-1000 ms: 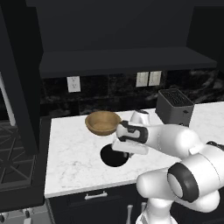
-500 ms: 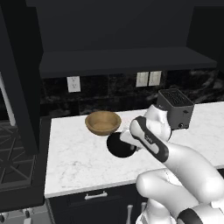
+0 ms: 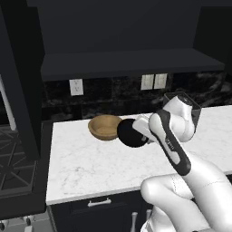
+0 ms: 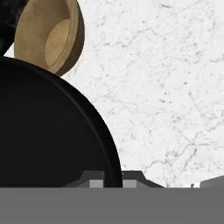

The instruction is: Pick up the bowls on the counter and stack them on top of one another in the open cabinet. Place the smaller bowl on top of the larger bowl.

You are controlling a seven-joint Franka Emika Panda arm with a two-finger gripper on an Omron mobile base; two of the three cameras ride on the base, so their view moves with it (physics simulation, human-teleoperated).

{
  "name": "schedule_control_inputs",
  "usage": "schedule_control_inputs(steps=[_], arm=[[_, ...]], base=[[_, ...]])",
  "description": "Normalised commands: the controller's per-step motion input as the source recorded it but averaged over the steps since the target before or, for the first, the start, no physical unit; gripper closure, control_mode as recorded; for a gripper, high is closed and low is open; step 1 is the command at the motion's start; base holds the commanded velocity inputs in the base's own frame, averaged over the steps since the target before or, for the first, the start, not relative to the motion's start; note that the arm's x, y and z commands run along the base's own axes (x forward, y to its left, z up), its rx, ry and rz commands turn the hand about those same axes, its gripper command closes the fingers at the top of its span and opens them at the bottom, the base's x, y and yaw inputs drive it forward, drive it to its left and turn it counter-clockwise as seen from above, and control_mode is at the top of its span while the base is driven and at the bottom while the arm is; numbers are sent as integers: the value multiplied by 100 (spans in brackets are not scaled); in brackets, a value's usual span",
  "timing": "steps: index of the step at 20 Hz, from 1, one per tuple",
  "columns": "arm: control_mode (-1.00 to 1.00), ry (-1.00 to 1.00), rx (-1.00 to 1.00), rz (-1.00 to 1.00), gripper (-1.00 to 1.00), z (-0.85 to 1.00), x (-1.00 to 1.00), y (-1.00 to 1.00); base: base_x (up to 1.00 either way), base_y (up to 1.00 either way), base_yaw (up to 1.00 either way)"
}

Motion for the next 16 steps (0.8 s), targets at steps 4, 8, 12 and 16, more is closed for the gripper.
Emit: schedule_control_inputs(steps=[4,8,12,16], arm=[[-100,-7,12,-10,100,61,2,-14],[-100,-16,16,-7,100,4,28,0],[-100,-12,4,-5,100,0,82,12],[-100,-1,1,-2,100,0,99,23]], base=[[0,0,0],[0,0,0],[0,0,0],[0,0,0]])
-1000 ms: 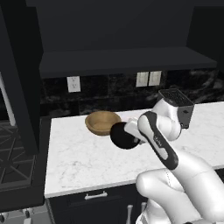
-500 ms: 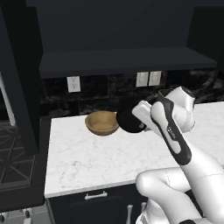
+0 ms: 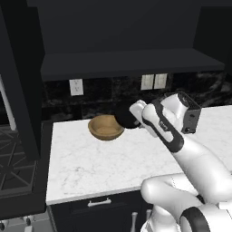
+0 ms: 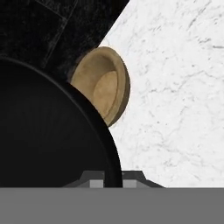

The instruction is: Pick up the bowls on the counter and stack them on top of one another in the open cabinet. Place the smaller bowl on top of the larger bowl.

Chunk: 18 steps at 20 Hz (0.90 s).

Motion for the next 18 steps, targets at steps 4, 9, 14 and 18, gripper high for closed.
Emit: schedule_control_inputs(steps=[4,9,14,18], arm=[[-100,1,0,-1,100,-4,78,28],[-100,1,0,0,100,-29,57,11],[-100,0,-1,0,100,-38,50,6],[-100,0,-3,0,100,-48,26,14]], base=[[0,0,0],[0,0,0],[0,0,0],[0,0,0]])
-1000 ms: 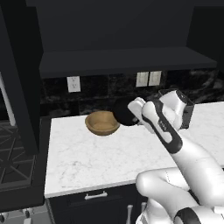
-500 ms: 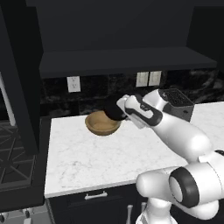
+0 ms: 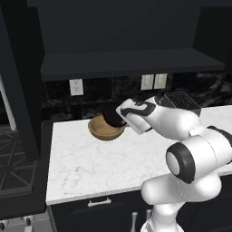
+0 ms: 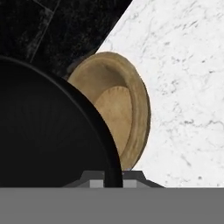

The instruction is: Pick up the bowls on the counter and stack them on top of one another in the open cabinet. Place the smaller bowl on top of the larger bowl.

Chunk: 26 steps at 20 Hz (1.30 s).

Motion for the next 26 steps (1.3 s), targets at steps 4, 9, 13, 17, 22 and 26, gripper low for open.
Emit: schedule_control_inputs(steps=[4,9,13,17,22,26], arm=[[-100,0,-3,0,100,-45,31,16],[-100,0,-1,0,100,-31,41,10],[-100,0,0,0,100,-33,39,4],[-100,0,0,0,100,-39,36,1],[-100,0,0,0,100,-30,30,4],[-100,0,-1,0,-100,-20,2,10]], base=[[0,0,0],[0,0,0],[0,0,0],[0,0,0],[0,0,0],[0,0,0]])
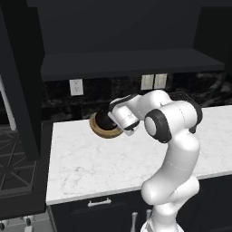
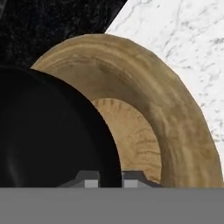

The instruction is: Pick up the bowls on the counter and stack them on top of one another in the open cabinet. Place the smaller bowl on top of the larger bowl.

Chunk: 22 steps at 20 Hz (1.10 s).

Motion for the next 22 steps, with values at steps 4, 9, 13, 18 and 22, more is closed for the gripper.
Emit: schedule_control_inputs(steps=[4,9,13,18,22], arm=[[-100,0,0,0,-100,2,0,0],[-100,0,0,0,-100,31,0,0],[-100,0,0,0,-100,46,0,0],[-100,0,0,0,-100,25,-1,-2],[-100,1,1,0,-100,1,-21,-31]], base=[[0,0,0],[0,0,0],[0,0,0],[0,0,0],[0,0,0]])
